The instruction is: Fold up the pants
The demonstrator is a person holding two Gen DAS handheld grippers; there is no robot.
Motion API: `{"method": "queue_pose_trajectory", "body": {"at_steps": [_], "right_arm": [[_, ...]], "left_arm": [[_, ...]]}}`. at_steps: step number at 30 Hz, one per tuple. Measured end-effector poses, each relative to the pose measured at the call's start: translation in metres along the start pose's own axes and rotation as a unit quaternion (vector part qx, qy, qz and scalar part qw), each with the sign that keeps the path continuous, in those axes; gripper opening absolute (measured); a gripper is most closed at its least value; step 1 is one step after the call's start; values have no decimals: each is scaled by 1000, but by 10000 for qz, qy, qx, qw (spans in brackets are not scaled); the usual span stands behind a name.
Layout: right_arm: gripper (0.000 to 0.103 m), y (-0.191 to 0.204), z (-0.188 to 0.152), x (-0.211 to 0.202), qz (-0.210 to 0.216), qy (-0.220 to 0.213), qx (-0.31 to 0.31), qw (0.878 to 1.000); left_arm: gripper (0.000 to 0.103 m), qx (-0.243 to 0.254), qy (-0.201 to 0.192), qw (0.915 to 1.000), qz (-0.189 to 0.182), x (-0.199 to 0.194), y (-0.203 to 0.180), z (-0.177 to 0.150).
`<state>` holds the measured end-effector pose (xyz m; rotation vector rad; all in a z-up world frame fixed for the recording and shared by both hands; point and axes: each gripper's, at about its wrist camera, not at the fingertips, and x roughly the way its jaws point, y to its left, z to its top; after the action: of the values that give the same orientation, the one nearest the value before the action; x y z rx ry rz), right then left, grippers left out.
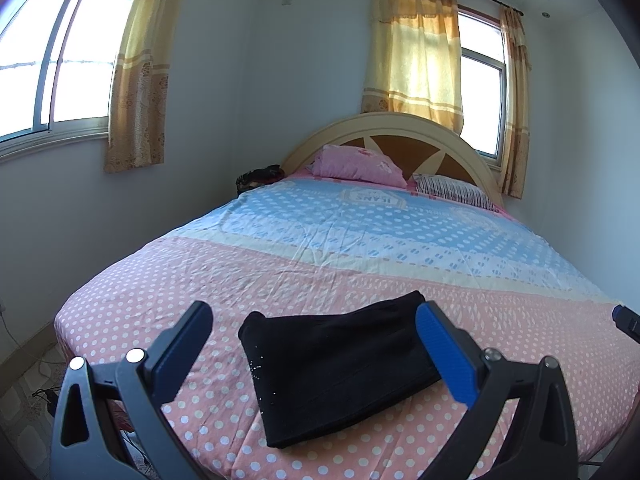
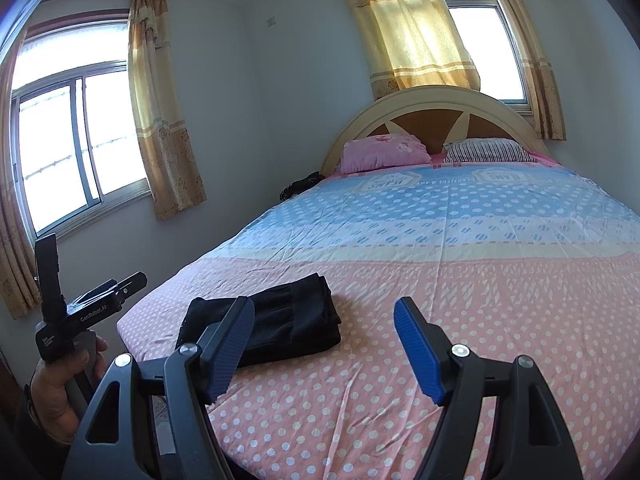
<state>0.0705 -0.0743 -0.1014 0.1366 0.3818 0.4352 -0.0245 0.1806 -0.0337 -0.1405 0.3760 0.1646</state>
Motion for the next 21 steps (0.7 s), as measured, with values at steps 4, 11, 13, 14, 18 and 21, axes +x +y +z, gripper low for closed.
{"method": "queue_pose_trajectory", "body": {"at_steps": [4,11,13,14,18,21], "right_arm": [[74,0,0,0,-7,0,-1,10000],[74,0,-4,2,-48,51,17,10000],[74,-1,-5,4,-60,69,21,10000],[74,-1,-5,4,-62,76,24,9999],[74,1,-7,7,-66,126,25,9999],[74,1,-9,10,-66,182,13,9998]], "left_arm": [[103,143,61,9997,168,3,-2,-1],[103,279,68,9992,270,4,-6,0],[103,323,89,9988,366,5,-8,1],[103,350,78,9984,438,6,-8,0],[103,335,76,9979,540,6,-7,0],[103,295,128,9981,525,9,-5,0]]}}
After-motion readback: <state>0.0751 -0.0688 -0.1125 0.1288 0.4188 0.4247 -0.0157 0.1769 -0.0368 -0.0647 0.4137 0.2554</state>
